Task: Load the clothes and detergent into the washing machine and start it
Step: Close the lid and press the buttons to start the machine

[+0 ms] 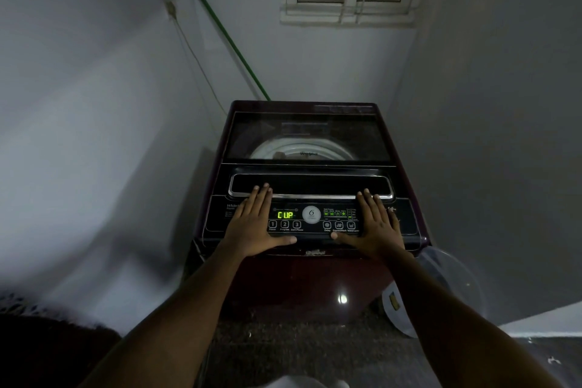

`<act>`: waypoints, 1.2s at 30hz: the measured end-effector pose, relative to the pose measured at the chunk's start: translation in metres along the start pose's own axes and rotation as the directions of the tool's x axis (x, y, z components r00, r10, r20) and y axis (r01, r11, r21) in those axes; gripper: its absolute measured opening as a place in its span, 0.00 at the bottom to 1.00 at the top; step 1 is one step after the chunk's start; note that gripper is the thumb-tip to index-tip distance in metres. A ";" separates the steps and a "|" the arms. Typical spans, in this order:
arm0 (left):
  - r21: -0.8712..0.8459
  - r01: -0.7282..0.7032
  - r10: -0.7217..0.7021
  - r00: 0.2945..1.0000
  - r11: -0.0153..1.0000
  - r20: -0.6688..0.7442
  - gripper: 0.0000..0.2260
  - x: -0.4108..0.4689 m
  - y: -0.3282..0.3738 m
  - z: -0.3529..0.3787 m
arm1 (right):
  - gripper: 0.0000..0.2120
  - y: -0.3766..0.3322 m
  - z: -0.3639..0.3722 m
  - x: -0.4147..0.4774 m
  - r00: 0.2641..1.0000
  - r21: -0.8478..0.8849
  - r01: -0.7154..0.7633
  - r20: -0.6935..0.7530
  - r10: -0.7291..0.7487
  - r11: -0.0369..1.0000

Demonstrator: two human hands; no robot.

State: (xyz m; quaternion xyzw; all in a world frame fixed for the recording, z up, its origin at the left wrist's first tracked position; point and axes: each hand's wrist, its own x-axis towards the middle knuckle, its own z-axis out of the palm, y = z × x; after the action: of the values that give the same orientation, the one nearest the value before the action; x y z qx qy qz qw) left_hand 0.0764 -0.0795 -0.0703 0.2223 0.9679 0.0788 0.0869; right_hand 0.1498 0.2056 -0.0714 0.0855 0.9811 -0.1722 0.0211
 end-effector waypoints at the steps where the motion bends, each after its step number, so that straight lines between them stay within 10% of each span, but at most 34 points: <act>1: 0.003 0.001 -0.001 1.000 1.000 0.000 0.61 0.000 0.000 0.000 | 0.60 0.000 0.000 0.000 1.000 0.000 0.002 -0.001 -0.002 1.000; 30: -0.055 0.015 -0.017 0.999 0.998 -0.034 0.60 0.001 0.009 -0.004 | 0.62 -0.010 -0.015 -0.002 1.000 0.030 -0.004 0.025 0.003 1.000; 36: 0.003 0.064 -0.062 0.973 0.998 -0.224 0.40 -0.001 0.020 -0.018 | 0.49 -0.021 -0.029 0.002 1.000 -0.044 0.023 0.018 -0.023 0.999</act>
State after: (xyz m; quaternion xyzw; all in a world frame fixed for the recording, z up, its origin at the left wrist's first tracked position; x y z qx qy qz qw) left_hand 0.0823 -0.0645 -0.0484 0.1815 0.9785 0.0957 -0.0214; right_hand 0.1444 0.1967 -0.0373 0.0723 0.9853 -0.1517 0.0294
